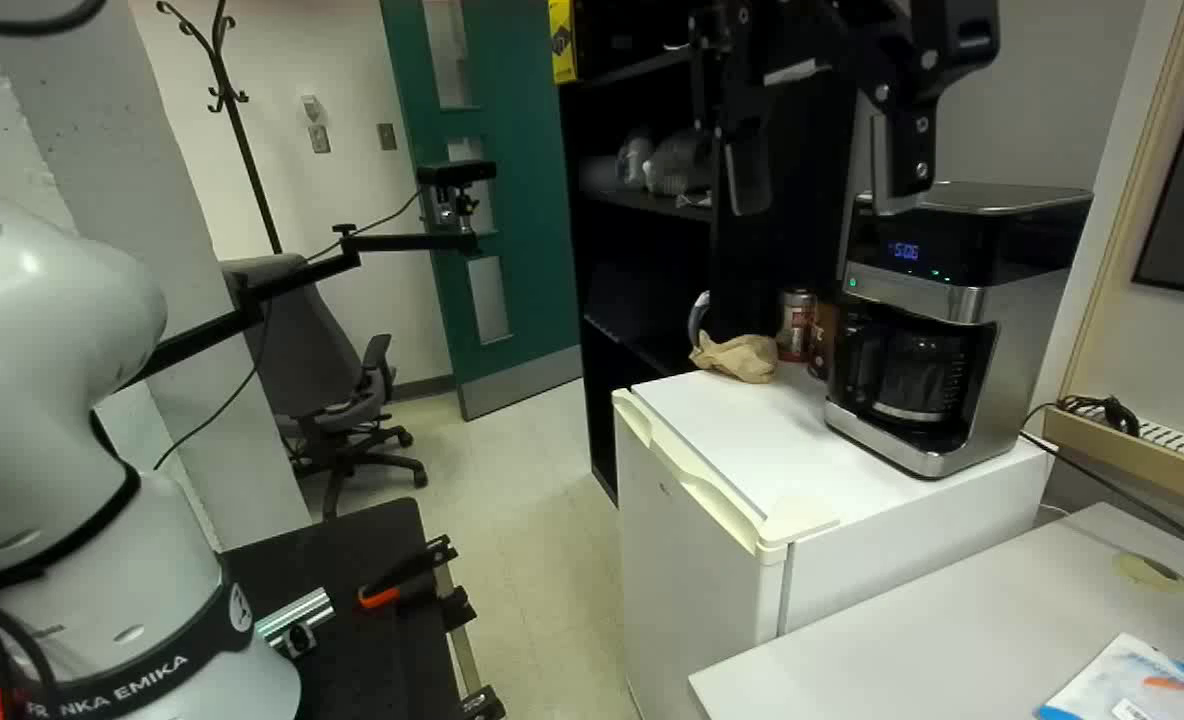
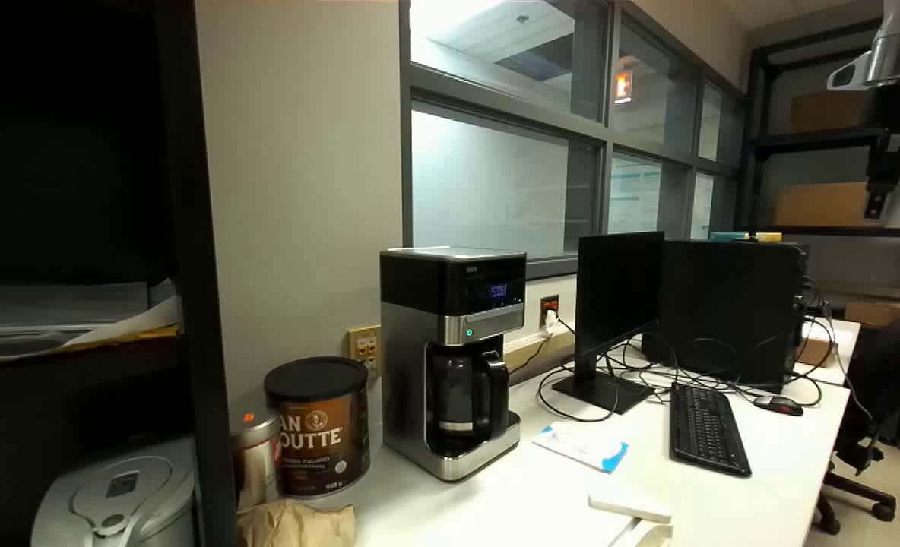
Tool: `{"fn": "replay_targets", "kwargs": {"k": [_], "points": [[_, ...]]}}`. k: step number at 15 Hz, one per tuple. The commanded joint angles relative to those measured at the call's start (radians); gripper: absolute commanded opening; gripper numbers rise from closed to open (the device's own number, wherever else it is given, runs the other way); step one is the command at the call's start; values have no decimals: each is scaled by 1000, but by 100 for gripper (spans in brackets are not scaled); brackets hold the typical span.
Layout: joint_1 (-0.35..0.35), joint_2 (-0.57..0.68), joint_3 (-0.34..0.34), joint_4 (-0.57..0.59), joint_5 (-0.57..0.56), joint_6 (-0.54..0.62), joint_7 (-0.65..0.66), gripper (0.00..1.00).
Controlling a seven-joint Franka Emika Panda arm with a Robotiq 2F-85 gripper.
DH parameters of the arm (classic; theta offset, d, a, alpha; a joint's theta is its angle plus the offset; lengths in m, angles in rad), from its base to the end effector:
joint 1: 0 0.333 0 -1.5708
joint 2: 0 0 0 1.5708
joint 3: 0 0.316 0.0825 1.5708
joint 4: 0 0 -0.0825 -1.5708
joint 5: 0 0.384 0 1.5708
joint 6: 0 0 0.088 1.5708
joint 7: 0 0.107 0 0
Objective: Press a button on the right side of the coffee machine
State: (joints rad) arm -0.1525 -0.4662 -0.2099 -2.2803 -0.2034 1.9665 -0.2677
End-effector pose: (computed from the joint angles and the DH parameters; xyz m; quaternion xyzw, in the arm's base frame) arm 0.3940 -0.1745 0.5429 0.9961 -0.0073 0.0546 0.0691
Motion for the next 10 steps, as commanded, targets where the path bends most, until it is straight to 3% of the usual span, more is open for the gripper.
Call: {"fn": "replay_targets", "kwargs": {"k": [1,10], "points": [[0,1,0,3,1,-3,0,100],[13,53,6,36,-7,2,-22,100]]}}
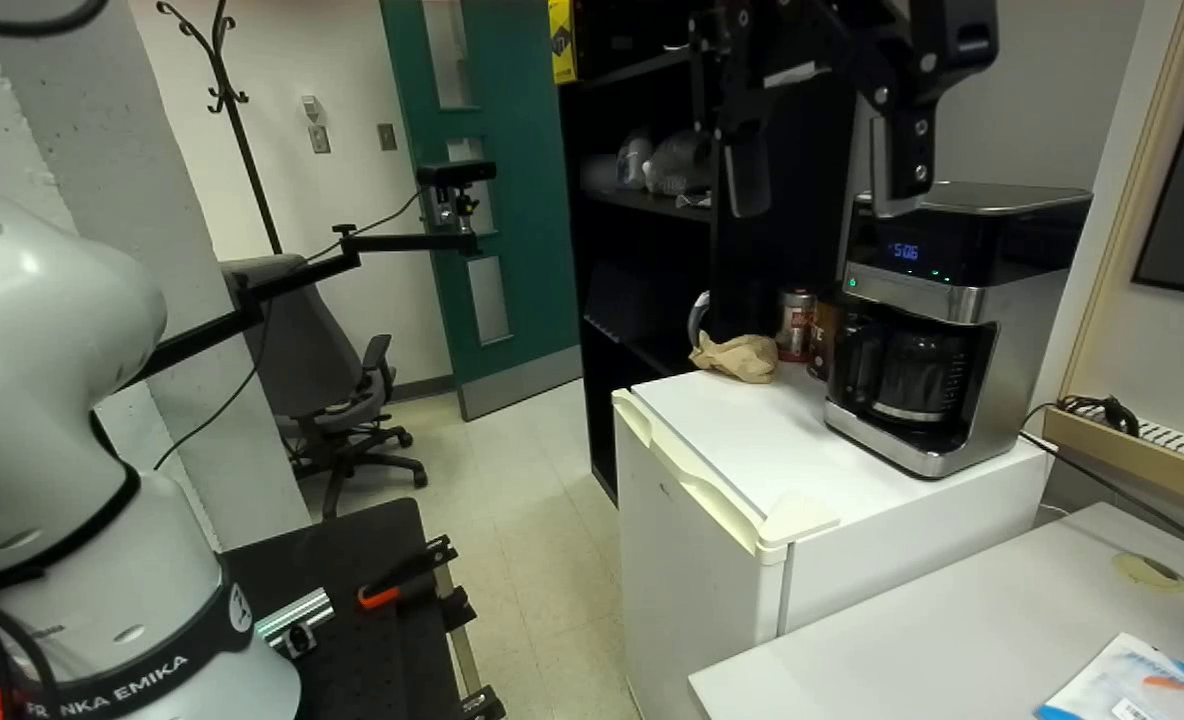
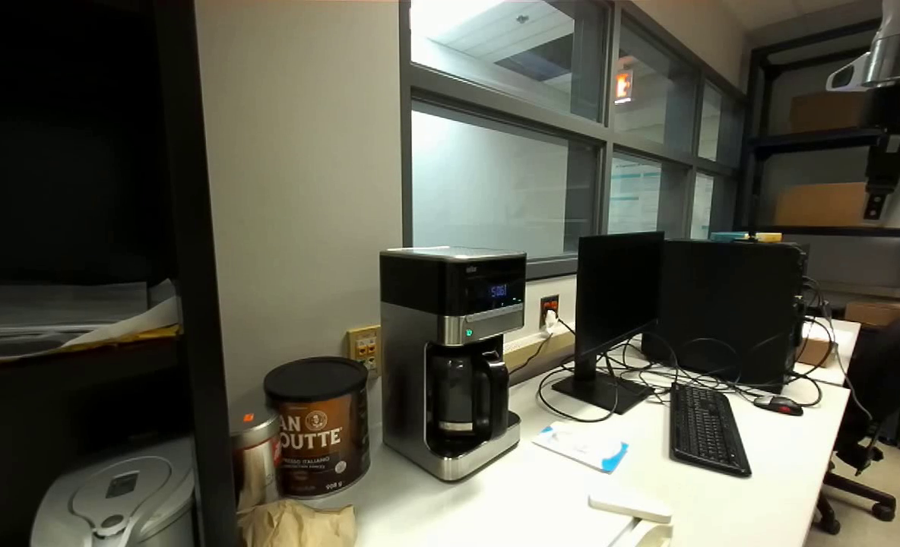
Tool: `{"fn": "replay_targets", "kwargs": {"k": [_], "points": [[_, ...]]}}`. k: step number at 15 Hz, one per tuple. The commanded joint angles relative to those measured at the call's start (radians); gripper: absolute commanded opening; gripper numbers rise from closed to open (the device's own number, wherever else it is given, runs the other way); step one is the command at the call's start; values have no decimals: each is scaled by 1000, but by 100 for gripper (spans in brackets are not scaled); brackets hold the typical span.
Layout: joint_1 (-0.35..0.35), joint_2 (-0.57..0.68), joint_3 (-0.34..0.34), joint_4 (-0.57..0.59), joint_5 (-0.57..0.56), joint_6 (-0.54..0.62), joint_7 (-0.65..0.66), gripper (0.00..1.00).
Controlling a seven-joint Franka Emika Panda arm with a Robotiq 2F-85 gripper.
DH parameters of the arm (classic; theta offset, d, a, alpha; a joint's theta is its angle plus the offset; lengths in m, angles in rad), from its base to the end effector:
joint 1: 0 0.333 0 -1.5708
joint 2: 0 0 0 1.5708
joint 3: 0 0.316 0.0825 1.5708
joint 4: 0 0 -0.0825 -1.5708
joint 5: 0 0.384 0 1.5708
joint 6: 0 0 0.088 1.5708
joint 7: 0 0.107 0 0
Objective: Press a button on the right side of the coffee machine
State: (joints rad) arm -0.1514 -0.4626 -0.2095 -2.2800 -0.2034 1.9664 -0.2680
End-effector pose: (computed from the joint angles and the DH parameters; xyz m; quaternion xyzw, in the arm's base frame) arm 0.3950 -0.1740 0.5415 0.9962 -0.0064 0.0529 0.0690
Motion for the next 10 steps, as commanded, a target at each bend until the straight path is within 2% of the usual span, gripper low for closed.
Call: {"fn": "replay_targets", "kwargs": {"k": [1,9,10], "points": [[21,72,7,49,-8,2,-38,100],[100,379,62,265,-22,107,-251,100],[106,421,73,295,-26,120,-282,75]]}}
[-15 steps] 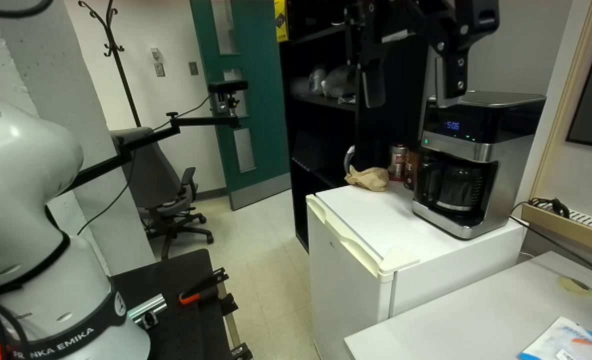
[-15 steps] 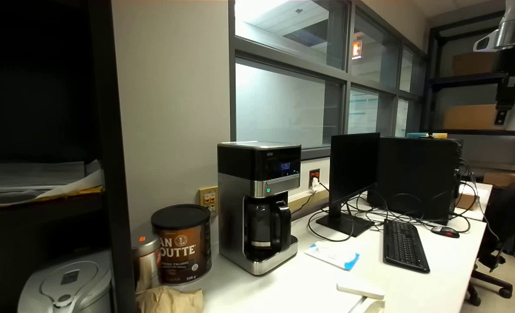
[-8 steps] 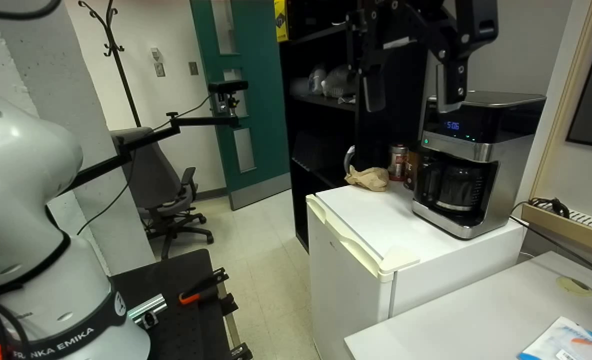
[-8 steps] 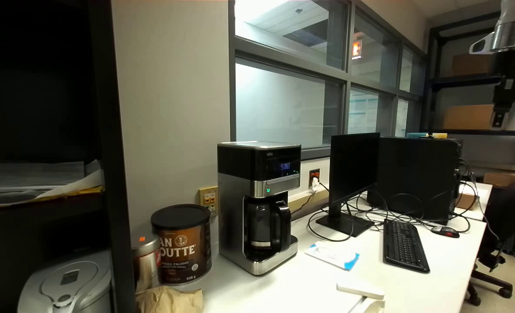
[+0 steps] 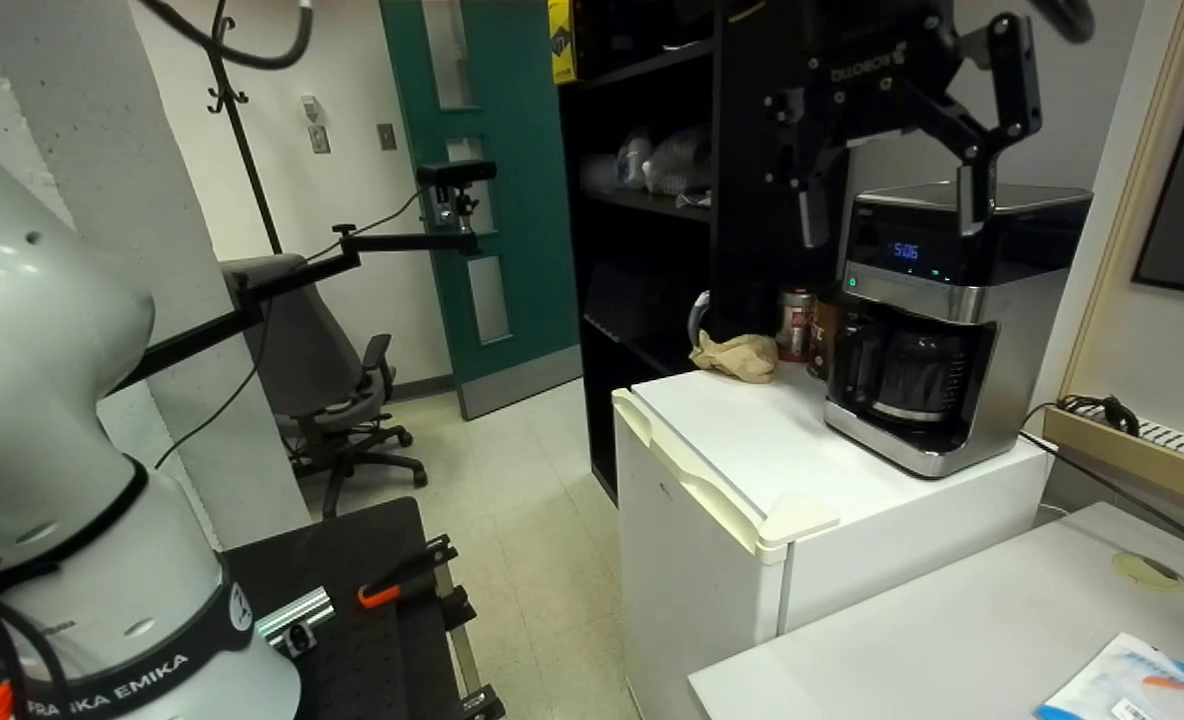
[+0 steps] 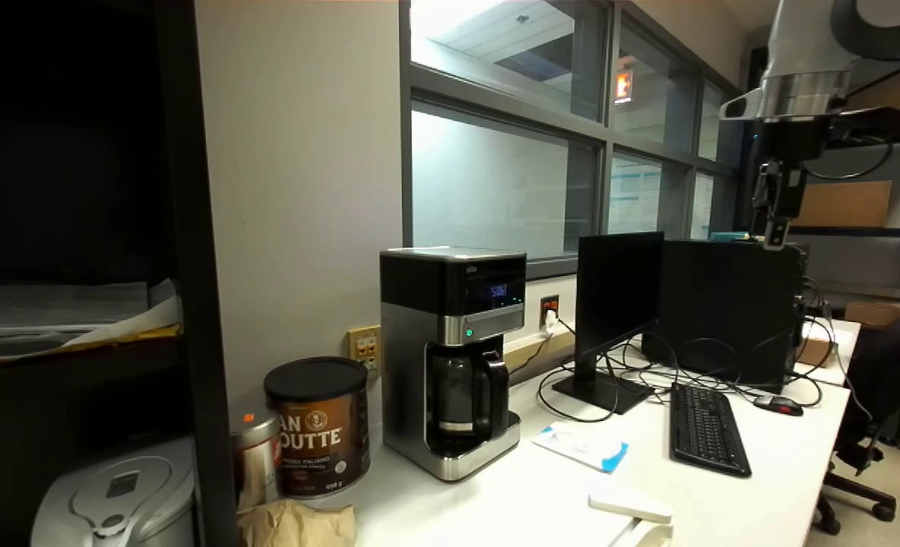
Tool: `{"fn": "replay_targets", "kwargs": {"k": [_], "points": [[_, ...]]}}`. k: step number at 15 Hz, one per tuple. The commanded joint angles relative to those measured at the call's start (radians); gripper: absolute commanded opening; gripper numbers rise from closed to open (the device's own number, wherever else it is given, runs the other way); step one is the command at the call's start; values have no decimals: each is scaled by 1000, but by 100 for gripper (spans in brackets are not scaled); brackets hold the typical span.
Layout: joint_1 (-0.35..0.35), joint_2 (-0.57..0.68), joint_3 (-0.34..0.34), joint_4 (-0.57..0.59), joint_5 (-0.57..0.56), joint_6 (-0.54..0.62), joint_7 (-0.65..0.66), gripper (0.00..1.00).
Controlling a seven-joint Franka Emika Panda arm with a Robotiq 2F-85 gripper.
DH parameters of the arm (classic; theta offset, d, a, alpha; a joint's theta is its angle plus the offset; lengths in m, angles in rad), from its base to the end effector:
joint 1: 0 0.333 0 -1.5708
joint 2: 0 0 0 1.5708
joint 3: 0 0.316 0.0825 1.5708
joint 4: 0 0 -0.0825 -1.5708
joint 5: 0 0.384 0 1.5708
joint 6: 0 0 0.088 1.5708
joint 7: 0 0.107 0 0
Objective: Press a button on the right side of the coffee machine
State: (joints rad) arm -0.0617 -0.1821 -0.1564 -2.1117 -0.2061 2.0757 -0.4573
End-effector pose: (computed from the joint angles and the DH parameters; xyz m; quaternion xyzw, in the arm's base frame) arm 0.5006 -0.1254 0.5076 0.9810 0.1616 0.0419 0.0987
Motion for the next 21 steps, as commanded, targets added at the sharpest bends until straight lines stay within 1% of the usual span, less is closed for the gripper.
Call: {"fn": "replay_targets", "kwargs": {"k": [1,2,5,6,7,8,9,11,14,17,21], "points": [[19,179,31,154,-30,24,-123,74],[20,214,43,179,-43,43,-150,68],[19,305,78,238,-101,112,-220,44],[16,324,87,251,-117,137,-251,37],[15,346,95,264,-132,166,-278,28],[13,365,103,274,-141,202,-307,21],[11,381,108,281,-145,234,-329,12],[7,408,119,289,-133,305,-370,1],[6,447,135,296,-117,390,-405,0],[7,479,152,293,-111,472,-411,0],[10,523,179,297,-107,554,-408,0]]}}
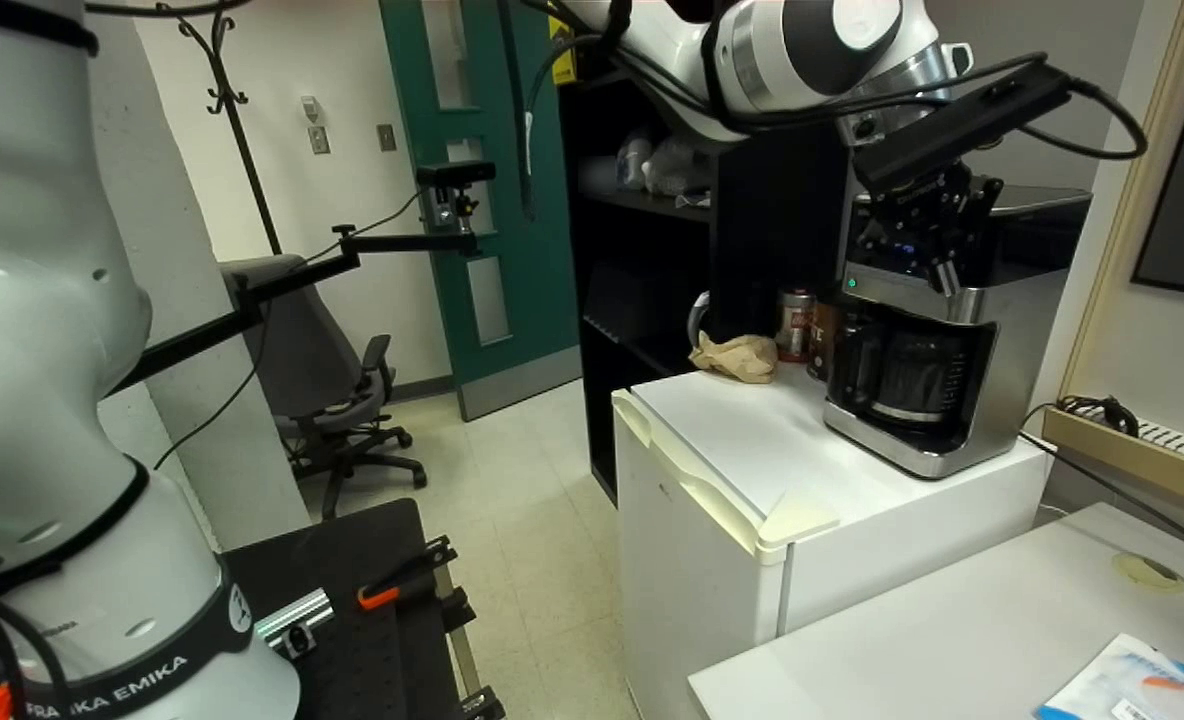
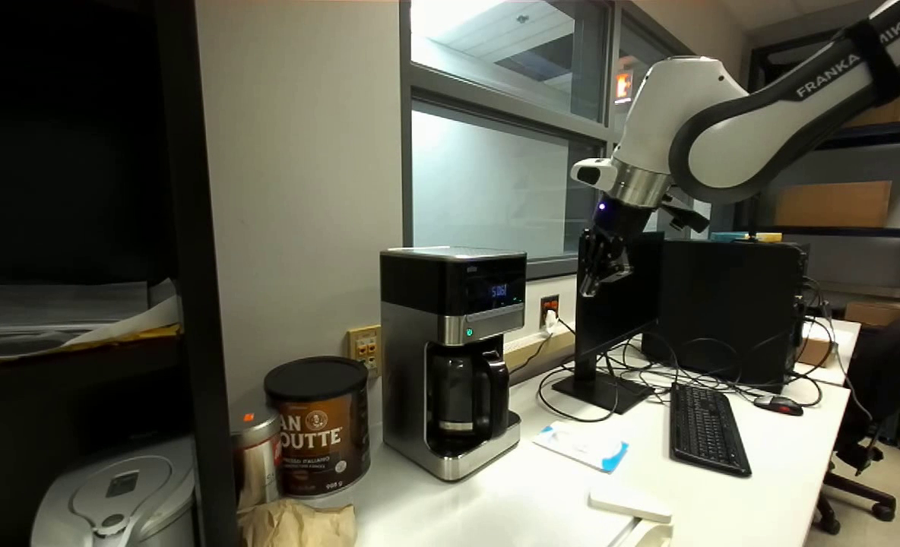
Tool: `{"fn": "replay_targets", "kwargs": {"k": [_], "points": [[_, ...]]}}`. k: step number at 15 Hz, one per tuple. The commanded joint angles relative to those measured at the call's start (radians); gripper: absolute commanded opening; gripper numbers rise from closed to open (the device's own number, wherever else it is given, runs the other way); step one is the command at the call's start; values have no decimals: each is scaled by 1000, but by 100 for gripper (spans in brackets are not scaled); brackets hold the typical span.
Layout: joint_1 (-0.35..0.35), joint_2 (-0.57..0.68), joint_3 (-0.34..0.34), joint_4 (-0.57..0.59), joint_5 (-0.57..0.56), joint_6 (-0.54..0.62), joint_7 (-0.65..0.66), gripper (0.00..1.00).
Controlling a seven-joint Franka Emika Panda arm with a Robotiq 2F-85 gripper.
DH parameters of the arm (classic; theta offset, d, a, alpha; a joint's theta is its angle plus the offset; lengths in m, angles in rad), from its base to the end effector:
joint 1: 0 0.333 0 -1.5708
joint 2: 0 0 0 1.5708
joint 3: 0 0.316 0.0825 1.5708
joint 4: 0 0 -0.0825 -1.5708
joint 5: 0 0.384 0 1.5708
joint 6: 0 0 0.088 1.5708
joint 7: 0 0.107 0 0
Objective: Press a button on the right side of the coffee machine
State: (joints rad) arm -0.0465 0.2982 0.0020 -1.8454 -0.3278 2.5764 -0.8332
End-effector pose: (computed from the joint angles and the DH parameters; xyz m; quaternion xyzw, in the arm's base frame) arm 0.6630 -0.0241 0.4110 0.8452 0.4771 0.1431 0.1938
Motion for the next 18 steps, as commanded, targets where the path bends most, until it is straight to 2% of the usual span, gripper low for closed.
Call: {"fn": "replay_targets", "kwargs": {"k": [1,11,18], "points": [[-2,54,27,35,13,70,-29,0],[16,181,56,128,-4,197,-8,0],[15,240,60,186,-6,228,-8,0]]}}
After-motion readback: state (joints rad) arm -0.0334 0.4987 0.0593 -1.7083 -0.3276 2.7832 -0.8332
